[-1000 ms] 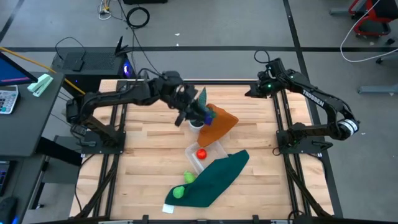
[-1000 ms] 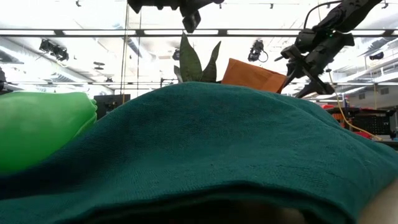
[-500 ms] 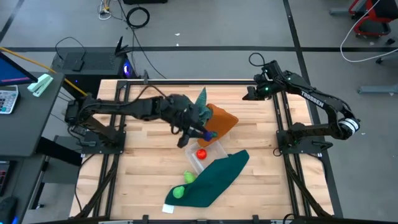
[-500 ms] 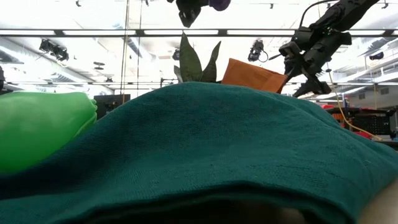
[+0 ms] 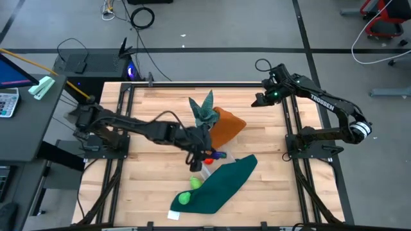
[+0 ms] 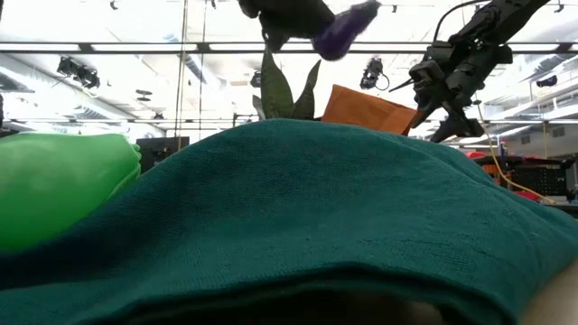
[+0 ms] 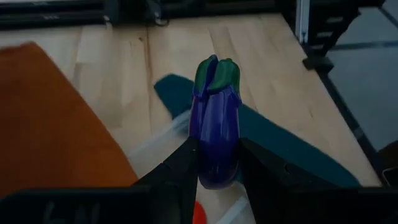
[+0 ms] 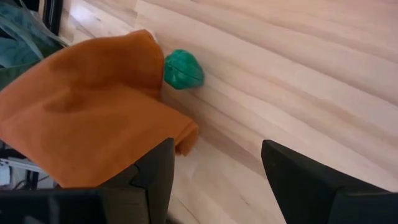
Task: Pick and placing Produce into tupperware
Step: Put the violet eggplant into the transparent bin
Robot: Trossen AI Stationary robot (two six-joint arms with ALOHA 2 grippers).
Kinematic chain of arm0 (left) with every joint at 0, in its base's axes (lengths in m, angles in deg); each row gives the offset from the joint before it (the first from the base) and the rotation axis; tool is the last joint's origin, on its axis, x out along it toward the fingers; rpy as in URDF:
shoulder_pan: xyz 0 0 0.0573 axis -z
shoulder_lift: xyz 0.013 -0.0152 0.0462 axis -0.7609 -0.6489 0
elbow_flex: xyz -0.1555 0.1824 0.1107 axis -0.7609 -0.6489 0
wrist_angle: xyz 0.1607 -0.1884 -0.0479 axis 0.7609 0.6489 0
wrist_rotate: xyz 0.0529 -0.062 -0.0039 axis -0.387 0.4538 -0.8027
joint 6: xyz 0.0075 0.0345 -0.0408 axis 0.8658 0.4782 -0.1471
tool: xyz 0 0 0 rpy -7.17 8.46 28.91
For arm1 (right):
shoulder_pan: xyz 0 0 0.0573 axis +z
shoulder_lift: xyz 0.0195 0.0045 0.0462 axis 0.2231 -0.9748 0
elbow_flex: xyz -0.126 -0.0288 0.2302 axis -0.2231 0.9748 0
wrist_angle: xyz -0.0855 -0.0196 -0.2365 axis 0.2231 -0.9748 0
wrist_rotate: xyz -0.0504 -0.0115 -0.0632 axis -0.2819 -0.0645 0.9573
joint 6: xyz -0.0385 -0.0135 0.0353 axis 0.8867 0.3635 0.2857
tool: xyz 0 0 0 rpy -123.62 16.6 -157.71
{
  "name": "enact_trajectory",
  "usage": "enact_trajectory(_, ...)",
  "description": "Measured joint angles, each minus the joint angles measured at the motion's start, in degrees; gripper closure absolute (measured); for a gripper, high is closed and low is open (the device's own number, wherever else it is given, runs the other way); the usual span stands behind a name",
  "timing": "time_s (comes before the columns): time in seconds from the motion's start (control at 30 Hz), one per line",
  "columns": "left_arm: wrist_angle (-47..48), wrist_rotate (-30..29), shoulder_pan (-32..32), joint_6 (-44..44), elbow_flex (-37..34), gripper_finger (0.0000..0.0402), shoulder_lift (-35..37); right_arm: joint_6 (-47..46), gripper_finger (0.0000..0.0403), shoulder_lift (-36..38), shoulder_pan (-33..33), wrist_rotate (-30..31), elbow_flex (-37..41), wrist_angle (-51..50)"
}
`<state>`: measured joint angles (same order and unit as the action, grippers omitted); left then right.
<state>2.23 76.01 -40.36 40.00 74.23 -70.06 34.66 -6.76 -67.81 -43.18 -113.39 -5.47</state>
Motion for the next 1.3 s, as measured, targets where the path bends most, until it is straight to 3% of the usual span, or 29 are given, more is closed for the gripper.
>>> enact_trajectory(0.33, 5.6, -1.2, 2.2, -1.4, 0.0, 0.0283, -6.3, 1.8, 0.0201, 0.0, 0.0, 0.0, 0.0, -0.2)
enact_trajectory(0.7, 12.9, -2.2, 3.6, -1.1, 0.0, 0.0287, -6.9, 2.5, 0.0201, 0.0, 0.0, 0.0, 0.0, -0.3)
enact_trajectory(1.3, 13.1, -2.0, 3.9, -0.6, 0.0, 0.0281, -11.3, 2.8, 0.0201, 0.0, 0.3, 0.0, 0.0, -1.0)
